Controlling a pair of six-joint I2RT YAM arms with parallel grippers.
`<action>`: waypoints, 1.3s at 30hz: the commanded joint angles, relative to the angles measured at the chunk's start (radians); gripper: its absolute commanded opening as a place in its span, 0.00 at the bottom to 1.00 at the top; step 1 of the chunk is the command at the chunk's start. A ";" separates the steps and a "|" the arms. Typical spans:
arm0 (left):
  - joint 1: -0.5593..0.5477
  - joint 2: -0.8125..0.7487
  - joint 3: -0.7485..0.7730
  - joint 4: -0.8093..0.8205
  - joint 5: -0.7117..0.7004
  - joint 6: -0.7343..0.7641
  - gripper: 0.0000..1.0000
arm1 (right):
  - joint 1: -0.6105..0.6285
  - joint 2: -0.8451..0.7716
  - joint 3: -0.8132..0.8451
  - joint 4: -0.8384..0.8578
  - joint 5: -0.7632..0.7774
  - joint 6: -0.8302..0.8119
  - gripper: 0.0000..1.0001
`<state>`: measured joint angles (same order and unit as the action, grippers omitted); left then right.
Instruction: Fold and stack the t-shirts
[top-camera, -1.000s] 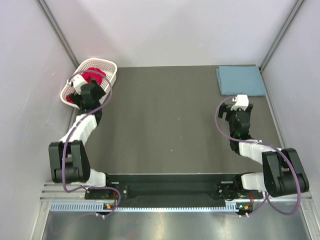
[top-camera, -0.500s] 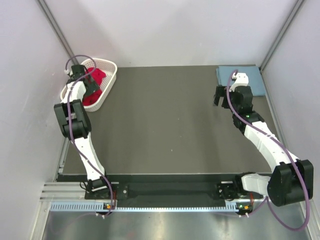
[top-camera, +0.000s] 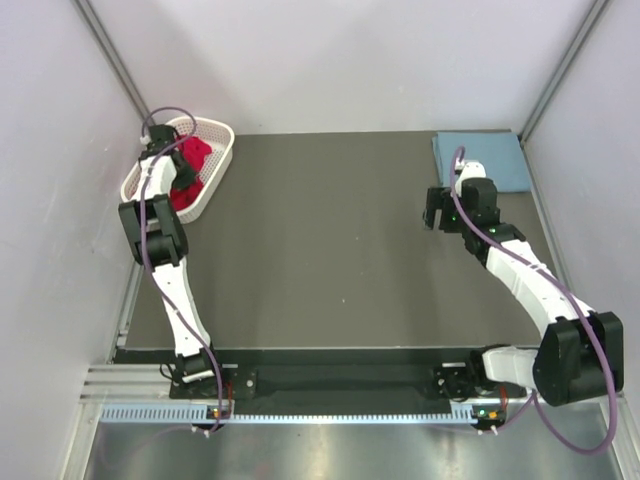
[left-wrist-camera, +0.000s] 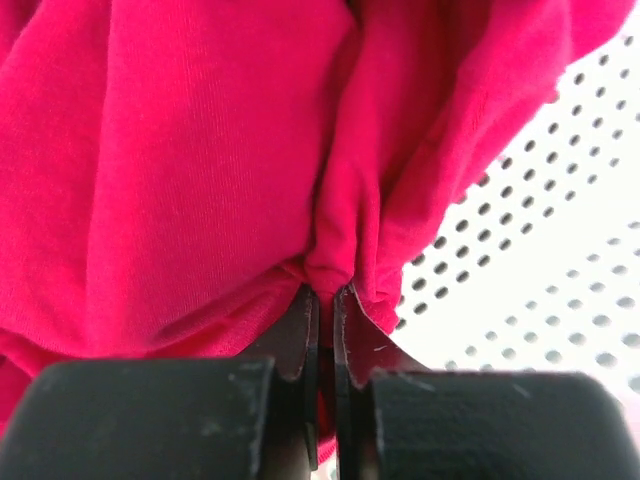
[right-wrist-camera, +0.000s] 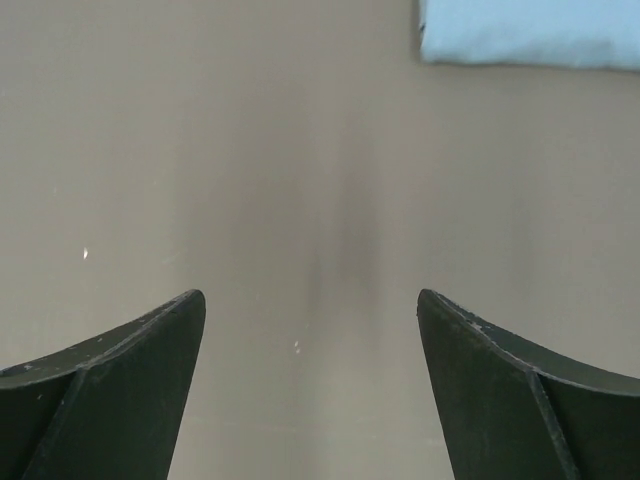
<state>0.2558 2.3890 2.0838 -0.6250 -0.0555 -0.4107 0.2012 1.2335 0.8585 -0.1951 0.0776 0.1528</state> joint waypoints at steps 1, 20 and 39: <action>0.002 -0.190 -0.016 0.060 0.051 -0.057 0.00 | 0.010 -0.022 0.074 -0.053 -0.056 0.036 0.87; -0.411 -1.071 -0.372 0.011 0.194 -0.237 0.00 | 0.069 -0.111 0.177 -0.225 -0.668 0.269 1.00; -0.896 -1.168 -0.783 0.114 -0.032 -0.234 0.99 | 0.351 -0.169 0.021 -0.348 -0.401 0.203 0.93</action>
<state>-0.6716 1.3025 1.2434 -0.5388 -0.0189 -0.7212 0.5011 1.0565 0.9333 -0.5907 -0.3450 0.3305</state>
